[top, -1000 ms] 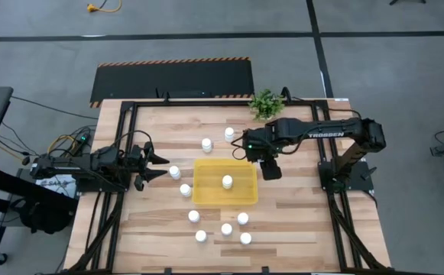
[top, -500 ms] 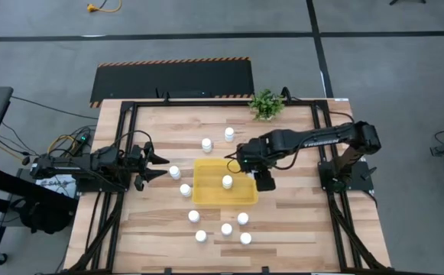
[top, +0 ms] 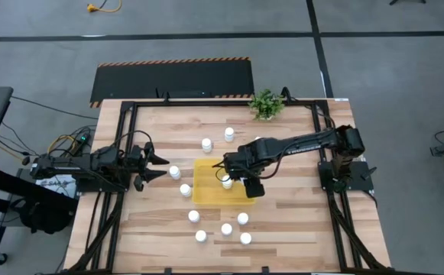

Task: Pick and place pill bottles into a basket
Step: Put the white pill bottle into the yellow bin

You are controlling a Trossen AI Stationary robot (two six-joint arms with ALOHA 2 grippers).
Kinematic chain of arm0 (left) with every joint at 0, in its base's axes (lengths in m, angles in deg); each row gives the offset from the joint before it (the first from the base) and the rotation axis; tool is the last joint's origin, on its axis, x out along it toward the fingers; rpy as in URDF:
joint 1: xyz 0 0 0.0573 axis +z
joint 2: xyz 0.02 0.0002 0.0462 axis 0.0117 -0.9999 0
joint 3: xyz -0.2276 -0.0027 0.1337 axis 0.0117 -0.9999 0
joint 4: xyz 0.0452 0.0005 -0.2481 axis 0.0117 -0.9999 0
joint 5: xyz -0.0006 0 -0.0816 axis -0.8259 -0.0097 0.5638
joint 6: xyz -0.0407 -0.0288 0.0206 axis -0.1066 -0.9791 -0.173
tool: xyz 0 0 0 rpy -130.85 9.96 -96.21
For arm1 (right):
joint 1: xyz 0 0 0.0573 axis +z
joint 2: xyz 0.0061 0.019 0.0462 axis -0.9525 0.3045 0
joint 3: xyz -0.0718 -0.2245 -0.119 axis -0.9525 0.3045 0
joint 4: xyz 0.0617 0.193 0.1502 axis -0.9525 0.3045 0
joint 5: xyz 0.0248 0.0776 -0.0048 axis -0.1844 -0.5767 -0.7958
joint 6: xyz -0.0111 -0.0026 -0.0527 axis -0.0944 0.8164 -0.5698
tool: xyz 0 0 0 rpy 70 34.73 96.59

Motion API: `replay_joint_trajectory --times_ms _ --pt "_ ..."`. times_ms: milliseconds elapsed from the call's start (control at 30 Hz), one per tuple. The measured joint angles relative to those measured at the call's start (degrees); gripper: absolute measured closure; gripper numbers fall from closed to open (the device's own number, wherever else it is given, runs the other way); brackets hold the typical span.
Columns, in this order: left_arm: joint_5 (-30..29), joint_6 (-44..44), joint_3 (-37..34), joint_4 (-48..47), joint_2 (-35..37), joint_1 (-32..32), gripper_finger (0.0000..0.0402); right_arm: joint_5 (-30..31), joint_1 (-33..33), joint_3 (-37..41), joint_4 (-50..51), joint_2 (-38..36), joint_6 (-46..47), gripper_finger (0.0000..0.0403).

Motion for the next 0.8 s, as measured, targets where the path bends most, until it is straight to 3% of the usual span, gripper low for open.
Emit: replay_joint_trajectory --times_ms 800 --pt "1.8 0.7 0.0 0.2 0.0 0.0 0.0208 0.3 -2.4 0.7 -5.5 0.8 1.5 0.0231"
